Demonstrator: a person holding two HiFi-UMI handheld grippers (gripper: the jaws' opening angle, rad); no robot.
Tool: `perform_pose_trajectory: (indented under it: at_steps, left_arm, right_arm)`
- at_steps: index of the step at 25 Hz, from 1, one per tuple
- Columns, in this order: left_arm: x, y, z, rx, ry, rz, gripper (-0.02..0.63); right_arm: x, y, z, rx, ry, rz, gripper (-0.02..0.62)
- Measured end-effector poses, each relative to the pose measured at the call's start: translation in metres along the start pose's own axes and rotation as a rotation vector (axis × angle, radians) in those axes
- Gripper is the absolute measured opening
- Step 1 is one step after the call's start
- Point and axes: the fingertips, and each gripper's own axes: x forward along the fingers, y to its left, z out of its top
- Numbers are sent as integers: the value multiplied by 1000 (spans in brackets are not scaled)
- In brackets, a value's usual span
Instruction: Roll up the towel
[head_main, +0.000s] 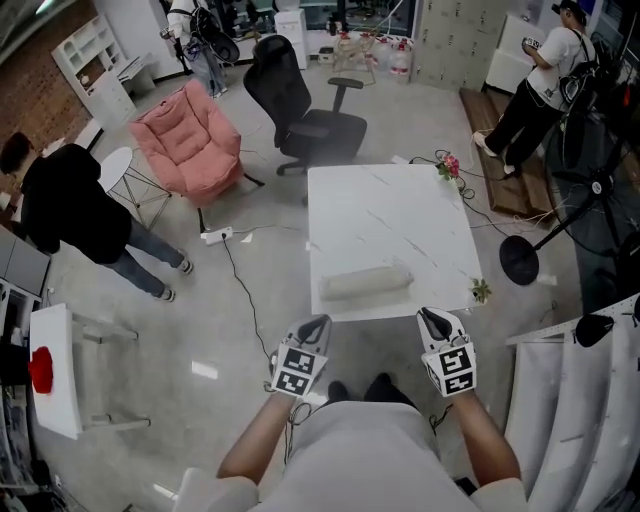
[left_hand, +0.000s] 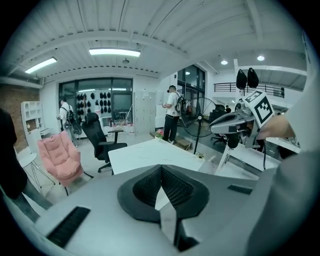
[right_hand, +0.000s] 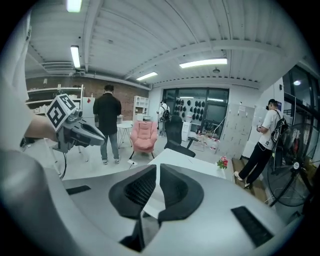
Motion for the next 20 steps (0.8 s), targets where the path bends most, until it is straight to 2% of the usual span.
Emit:
perform_pose_trajectory:
  at_steps: [10, 14, 20]
  left_arm:
    - [-21, -15, 32, -66, -85, 59, 18]
    - [-30, -21, 39, -103, -112, 66, 18]
    - [-34, -29, 52, -99, -145, 84, 17]
  right_arm:
    - [-35, -23, 20, 80, -107, 83, 12]
    - [-45, -27, 28, 81, -145, 126, 12]
    - [-57, -36, 38, 68, -183, 146, 12]
